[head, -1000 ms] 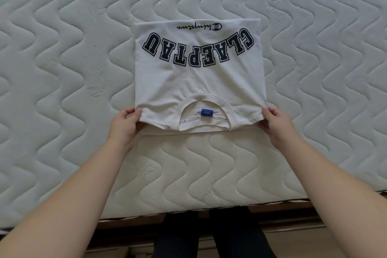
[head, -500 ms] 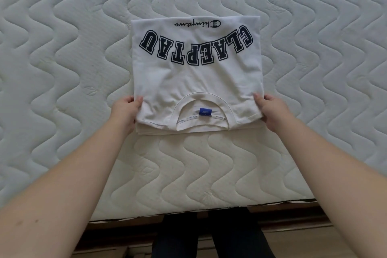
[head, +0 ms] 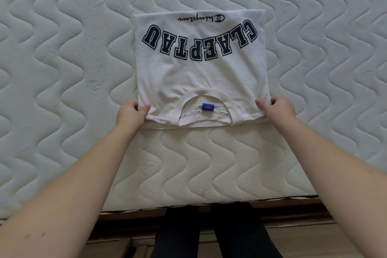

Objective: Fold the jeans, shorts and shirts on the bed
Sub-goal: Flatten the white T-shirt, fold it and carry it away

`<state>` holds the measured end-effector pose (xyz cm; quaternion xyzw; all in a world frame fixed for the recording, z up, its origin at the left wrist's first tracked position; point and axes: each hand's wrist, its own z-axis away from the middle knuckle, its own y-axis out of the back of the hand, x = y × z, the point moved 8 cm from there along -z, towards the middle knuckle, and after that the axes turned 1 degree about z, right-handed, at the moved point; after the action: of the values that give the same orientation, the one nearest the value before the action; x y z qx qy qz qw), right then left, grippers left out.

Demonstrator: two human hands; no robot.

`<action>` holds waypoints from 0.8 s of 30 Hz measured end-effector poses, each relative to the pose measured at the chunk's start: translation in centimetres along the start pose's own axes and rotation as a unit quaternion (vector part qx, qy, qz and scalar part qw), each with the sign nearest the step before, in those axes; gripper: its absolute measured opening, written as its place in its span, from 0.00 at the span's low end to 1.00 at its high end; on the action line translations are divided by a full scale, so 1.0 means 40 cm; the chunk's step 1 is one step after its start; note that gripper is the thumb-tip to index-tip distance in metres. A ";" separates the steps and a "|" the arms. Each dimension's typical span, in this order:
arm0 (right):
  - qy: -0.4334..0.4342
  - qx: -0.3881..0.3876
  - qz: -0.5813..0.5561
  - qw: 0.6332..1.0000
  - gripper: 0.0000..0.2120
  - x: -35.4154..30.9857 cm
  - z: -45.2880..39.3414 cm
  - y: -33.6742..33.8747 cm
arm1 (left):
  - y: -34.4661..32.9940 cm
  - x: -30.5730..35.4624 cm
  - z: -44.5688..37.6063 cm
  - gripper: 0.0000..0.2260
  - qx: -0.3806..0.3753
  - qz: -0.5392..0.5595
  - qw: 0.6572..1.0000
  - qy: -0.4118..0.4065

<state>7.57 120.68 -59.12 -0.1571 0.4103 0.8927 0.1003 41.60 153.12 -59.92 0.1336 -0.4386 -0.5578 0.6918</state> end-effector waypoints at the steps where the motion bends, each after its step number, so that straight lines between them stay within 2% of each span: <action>1: 0.003 0.006 -0.005 1.000 0.17 0.000 0.002 0.006 | 0.002 -0.010 0.011 0.12 0.011 0.035 0.999 0.009; 5: -0.002 0.004 -0.005 1.000 0.16 0.025 0.033 -0.007 | -0.022 -0.065 0.055 0.13 0.023 0.149 0.987 0.063; 7: 0.002 0.003 0.016 1.000 0.17 0.041 0.047 -0.012 | -0.047 -0.085 0.068 0.14 -0.009 0.198 0.976 0.087; 11: 0.016 0.013 0.042 0.999 0.15 0.056 0.070 -0.011 | -0.082 -0.110 0.095 0.11 -0.077 0.240 0.961 0.111; 13: 0.015 0.020 0.048 0.999 0.15 0.057 0.083 -0.016 | -0.076 -0.117 0.100 0.13 -0.069 0.261 0.956 0.114; 17: 0.005 0.006 0.070 0.998 0.17 0.059 0.113 -0.037 | -0.035 -0.102 0.089 0.09 -0.034 0.269 0.959 0.083; 19: -0.012 -0.010 0.048 0.999 0.15 0.072 0.135 -0.055 | -0.011 -0.099 0.080 0.07 -0.016 0.275 0.958 0.077; 22: -0.053 -0.025 -0.047 0.997 0.13 0.099 0.178 -0.104 | 0.029 -0.092 0.066 0.02 0.006 0.299 0.952 0.071; 24: -0.086 -0.040 -0.095 0.991 0.12 0.113 0.214 -0.151 | 0.055 -0.086 0.054 0.04 0.017 0.319 0.945 0.070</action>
<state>3.52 131.34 -59.71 -0.1223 0.3472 0.9050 0.2134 41.41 157.60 -58.76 0.0372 -0.4182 -0.2892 0.8603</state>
